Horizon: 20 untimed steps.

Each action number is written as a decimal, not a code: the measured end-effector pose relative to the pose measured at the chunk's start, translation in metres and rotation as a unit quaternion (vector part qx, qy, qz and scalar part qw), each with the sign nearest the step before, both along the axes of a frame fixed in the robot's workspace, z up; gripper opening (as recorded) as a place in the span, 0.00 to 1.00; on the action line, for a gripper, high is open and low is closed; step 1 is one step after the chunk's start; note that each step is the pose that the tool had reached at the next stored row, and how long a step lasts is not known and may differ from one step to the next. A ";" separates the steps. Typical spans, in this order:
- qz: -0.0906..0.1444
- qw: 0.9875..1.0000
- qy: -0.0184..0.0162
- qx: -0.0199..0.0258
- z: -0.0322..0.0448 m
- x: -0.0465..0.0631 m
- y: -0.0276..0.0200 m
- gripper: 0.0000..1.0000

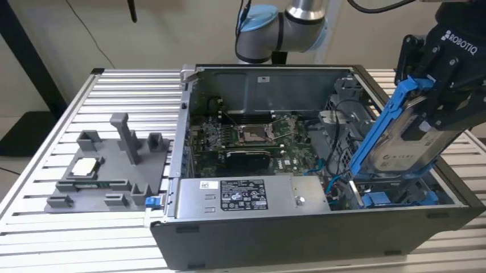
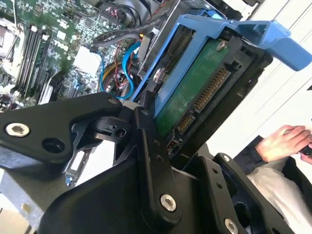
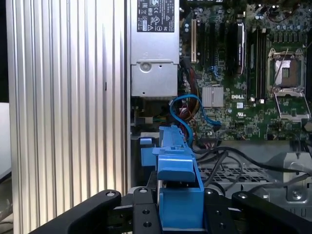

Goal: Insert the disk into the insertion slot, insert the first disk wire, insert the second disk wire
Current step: 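Insert the disk into the insertion slot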

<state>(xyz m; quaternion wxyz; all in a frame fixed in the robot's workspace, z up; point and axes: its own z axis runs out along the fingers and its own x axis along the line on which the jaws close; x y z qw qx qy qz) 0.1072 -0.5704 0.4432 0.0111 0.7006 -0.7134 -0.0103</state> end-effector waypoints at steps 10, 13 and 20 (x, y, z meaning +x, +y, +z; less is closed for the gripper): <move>0.000 1.000 -0.001 0.000 -0.0156 0.012 0.0000 0.33; 0.001 1.000 -0.001 0.000 -0.0197 0.017 0.0000 0.33; 0.001 1.000 -0.001 0.000 -0.0300 0.020 0.0000 0.33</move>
